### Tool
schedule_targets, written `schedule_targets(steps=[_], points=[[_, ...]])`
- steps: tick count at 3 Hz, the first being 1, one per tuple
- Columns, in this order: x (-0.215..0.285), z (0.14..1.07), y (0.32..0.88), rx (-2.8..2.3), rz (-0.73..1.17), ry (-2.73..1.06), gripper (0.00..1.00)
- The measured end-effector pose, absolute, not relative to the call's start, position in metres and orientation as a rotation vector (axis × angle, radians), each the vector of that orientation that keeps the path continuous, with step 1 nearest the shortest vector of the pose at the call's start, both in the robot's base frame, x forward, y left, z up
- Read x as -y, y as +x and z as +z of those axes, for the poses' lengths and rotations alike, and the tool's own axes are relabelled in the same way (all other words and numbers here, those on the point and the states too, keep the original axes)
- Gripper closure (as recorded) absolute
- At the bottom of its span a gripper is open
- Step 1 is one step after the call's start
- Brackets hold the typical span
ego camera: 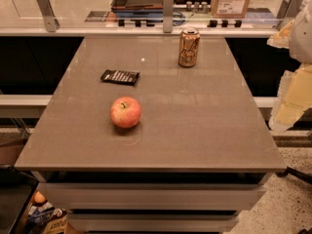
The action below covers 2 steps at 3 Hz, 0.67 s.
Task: Knock orange can over
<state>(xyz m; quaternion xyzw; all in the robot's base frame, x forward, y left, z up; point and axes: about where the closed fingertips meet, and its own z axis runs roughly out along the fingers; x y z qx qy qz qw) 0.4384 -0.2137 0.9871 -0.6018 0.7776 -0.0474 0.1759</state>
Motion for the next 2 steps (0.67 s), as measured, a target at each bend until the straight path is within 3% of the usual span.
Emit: schedule_targets(steps=[2], points=[[0.2162,0.9914,0.445,-2.202,-0.13,-1.649,0.0]])
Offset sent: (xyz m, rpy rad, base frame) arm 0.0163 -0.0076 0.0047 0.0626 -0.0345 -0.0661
